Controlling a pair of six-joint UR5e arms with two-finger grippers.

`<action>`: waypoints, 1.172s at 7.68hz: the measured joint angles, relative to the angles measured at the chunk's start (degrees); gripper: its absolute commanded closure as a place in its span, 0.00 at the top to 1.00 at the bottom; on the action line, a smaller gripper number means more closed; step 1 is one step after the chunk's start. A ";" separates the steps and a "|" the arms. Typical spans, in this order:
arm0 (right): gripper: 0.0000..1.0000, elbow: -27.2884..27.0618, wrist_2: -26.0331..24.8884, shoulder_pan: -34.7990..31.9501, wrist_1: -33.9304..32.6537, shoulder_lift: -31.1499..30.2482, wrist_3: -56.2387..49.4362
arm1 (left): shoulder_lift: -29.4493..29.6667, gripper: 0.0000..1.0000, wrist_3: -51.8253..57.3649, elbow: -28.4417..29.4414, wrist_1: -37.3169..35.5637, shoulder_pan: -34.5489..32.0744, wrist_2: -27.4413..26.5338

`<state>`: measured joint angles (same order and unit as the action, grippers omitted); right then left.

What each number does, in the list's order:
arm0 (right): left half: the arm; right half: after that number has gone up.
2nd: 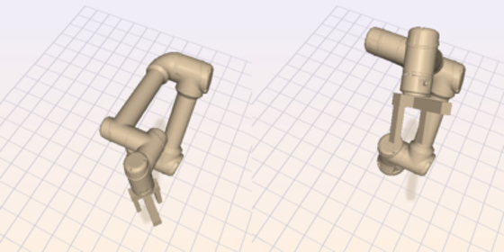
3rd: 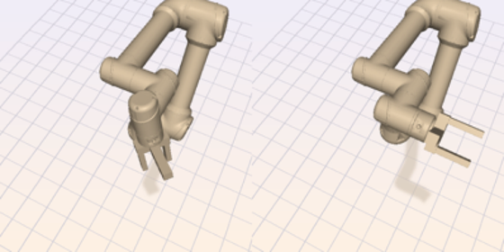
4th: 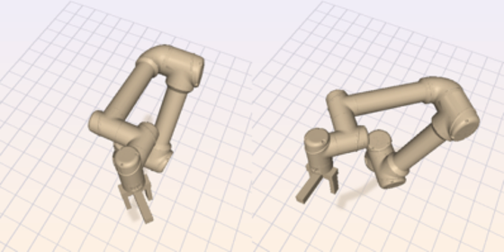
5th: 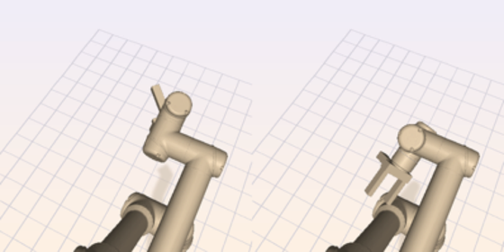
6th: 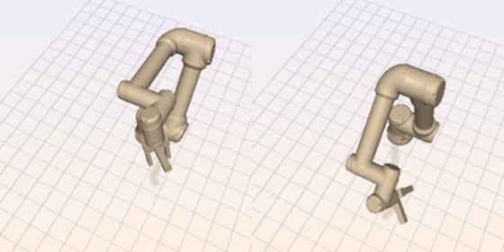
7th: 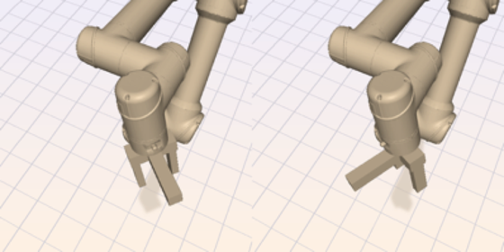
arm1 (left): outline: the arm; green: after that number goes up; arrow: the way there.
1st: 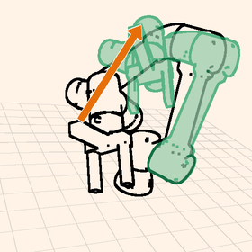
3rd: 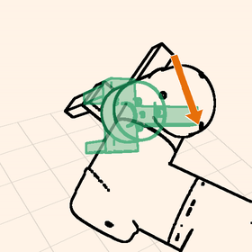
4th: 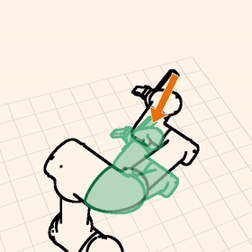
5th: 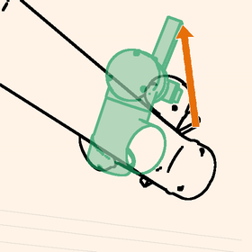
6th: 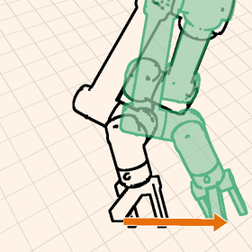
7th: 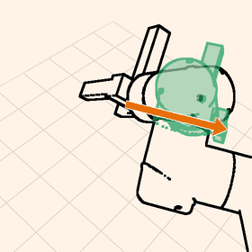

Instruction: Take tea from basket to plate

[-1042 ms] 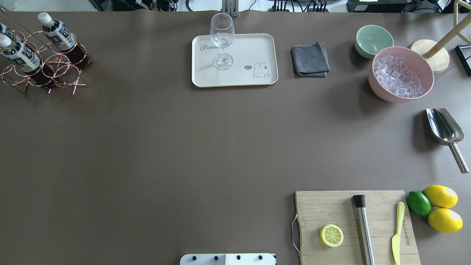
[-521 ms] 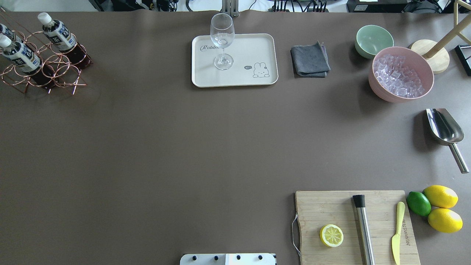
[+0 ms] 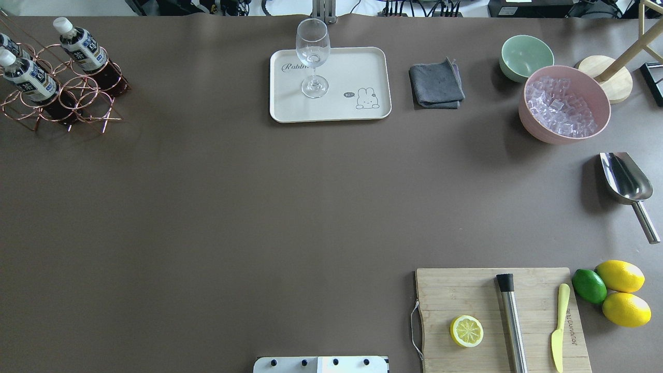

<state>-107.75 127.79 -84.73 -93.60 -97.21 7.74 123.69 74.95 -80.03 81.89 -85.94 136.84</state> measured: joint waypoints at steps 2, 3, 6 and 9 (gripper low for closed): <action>1.00 -0.01 0.00 0.00 0.00 0.00 0.00 | -1.74 0.97 1.78 -0.87 0.58 0.29 0.08; 1.00 -0.01 0.00 0.00 0.00 0.00 0.00 | -2.23 0.97 2.15 -0.71 1.29 0.39 0.09; 1.00 -0.01 0.00 0.00 0.00 0.00 0.00 | -3.79 0.96 2.70 -0.34 3.07 2.10 0.02; 1.00 -0.05 0.00 0.00 0.00 0.04 0.00 | -4.03 0.96 2.81 -0.44 3.35 2.51 0.01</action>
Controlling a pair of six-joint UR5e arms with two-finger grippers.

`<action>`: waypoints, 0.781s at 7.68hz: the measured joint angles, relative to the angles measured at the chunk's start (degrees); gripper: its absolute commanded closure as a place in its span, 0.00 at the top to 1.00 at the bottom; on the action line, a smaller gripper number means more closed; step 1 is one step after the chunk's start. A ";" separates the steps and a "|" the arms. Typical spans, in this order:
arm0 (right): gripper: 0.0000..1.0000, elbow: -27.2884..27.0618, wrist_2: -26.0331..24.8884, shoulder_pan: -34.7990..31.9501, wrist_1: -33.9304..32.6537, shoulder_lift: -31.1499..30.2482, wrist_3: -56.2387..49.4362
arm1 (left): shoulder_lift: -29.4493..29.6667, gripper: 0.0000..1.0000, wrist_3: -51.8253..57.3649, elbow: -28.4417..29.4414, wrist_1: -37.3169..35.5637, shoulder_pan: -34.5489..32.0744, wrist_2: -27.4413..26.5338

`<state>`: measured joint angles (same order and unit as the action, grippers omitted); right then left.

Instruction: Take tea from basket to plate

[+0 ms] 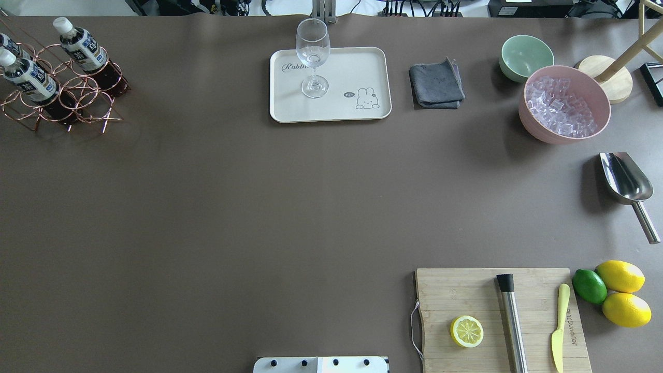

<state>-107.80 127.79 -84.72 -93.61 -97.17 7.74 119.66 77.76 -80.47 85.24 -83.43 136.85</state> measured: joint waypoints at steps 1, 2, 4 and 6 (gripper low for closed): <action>1.00 -0.02 0.00 0.03 -0.04 -0.01 0.00 | -0.08 0.95 0.01 -0.04 0.01 -0.09 0.00; 1.00 -0.04 0.00 0.05 -0.07 -0.02 0.00 | -0.54 0.95 0.03 -0.18 0.02 -0.23 0.00; 1.00 -0.04 0.00 0.03 -0.08 -0.03 0.00 | -1.48 0.95 0.09 -0.50 0.13 -0.54 0.00; 1.00 -0.04 0.00 0.05 -0.08 0.00 0.00 | -1.67 0.92 0.07 -0.66 0.14 -0.72 0.00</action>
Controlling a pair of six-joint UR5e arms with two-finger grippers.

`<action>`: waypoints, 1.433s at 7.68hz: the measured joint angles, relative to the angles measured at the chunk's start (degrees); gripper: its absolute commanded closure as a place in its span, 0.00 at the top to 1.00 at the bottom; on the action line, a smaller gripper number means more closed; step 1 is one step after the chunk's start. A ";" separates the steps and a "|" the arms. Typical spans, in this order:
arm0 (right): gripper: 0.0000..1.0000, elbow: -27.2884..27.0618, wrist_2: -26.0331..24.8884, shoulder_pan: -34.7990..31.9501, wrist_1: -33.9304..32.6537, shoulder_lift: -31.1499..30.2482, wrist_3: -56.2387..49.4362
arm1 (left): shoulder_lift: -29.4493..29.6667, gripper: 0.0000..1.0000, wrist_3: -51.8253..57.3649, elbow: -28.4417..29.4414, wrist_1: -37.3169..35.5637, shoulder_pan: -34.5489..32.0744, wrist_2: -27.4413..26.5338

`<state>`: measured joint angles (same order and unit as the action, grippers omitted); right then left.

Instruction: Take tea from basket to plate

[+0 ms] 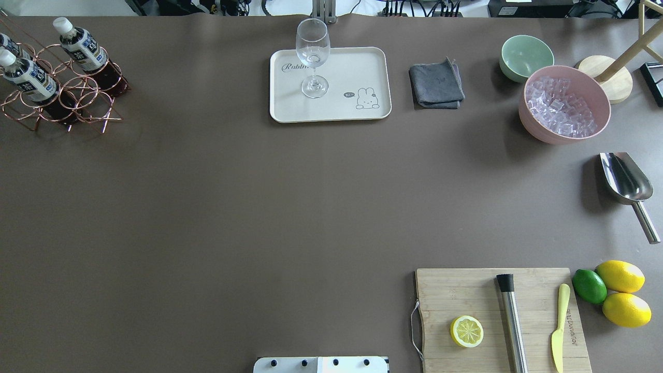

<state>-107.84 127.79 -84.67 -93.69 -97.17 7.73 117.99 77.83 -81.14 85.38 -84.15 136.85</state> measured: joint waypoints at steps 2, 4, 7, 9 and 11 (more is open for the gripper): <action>1.00 0.00 0.00 0.00 0.00 0.04 0.00 | -0.03 0.31 -0.04 -0.17 -0.03 -0.09 0.00; 1.00 0.00 0.00 0.08 -0.07 0.05 0.00 | -0.04 0.00 -0.07 -0.52 0.06 -0.12 0.00; 1.00 -0.07 0.00 0.12 -0.09 0.05 0.00 | -0.09 0.00 -0.46 -0.82 -0.27 -0.03 0.00; 1.00 -0.09 0.00 0.12 -0.09 0.05 0.00 | -0.12 0.00 -0.48 -0.93 -0.30 -0.11 0.00; 1.00 -0.09 0.00 0.12 -0.09 0.05 0.00 | -0.13 0.00 -0.50 -1.13 -0.36 -0.15 0.00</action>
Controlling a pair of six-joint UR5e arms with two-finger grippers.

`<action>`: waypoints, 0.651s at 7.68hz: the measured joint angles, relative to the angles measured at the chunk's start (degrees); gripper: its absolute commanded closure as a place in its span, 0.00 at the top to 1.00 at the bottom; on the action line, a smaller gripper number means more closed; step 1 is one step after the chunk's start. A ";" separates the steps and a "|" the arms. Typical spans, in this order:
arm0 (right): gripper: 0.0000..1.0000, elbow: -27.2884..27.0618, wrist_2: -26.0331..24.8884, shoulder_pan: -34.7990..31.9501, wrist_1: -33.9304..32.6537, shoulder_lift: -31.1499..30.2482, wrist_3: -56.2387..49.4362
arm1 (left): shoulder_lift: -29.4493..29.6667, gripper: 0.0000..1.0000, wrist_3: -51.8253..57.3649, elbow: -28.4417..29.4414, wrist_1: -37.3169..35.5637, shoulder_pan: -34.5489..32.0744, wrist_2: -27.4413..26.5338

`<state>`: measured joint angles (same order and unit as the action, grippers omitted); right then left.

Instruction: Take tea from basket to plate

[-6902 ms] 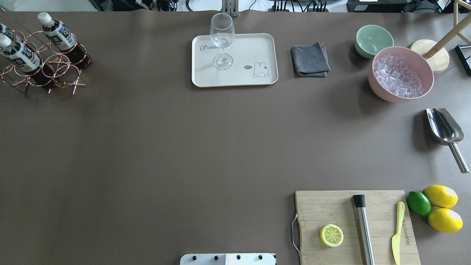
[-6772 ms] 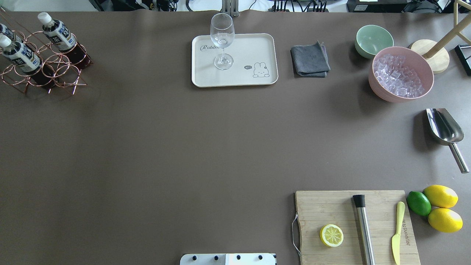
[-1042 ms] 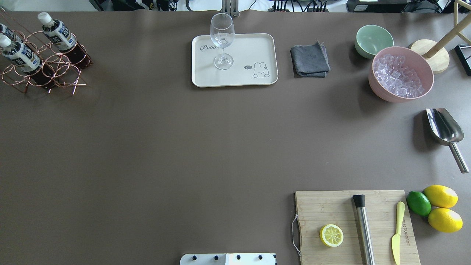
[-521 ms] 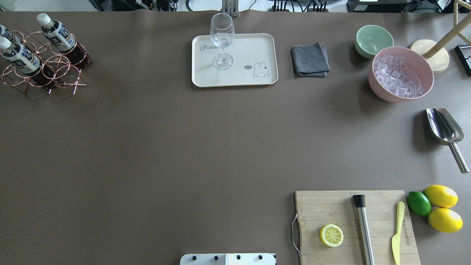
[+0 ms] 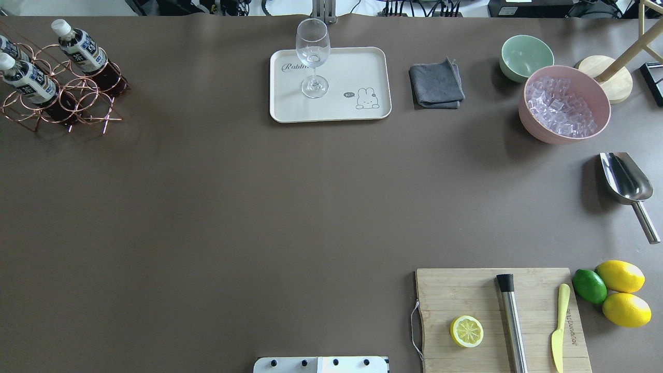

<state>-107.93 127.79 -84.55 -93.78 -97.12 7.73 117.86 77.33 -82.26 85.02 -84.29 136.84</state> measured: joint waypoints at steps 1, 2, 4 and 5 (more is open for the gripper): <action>1.00 0.00 0.00 0.00 0.00 0.00 0.00 | 0.02 0.00 -0.08 -0.27 -0.12 -0.08 -0.04; 1.00 0.00 0.00 0.00 0.00 0.00 0.00 | 0.13 0.00 -0.21 -0.75 -0.45 -0.10 -0.04; 1.00 0.00 0.00 0.00 0.00 0.00 0.00 | 0.46 0.00 -0.32 -3.16 -3.50 0.10 0.64; 1.00 -0.05 0.00 0.00 -0.04 0.00 0.00 | 0.76 0.00 -0.40 -4.66 -5.31 0.33 1.07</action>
<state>-107.98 127.79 -84.55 -93.82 -97.12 7.73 118.63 76.93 -86.93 79.71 -83.96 137.91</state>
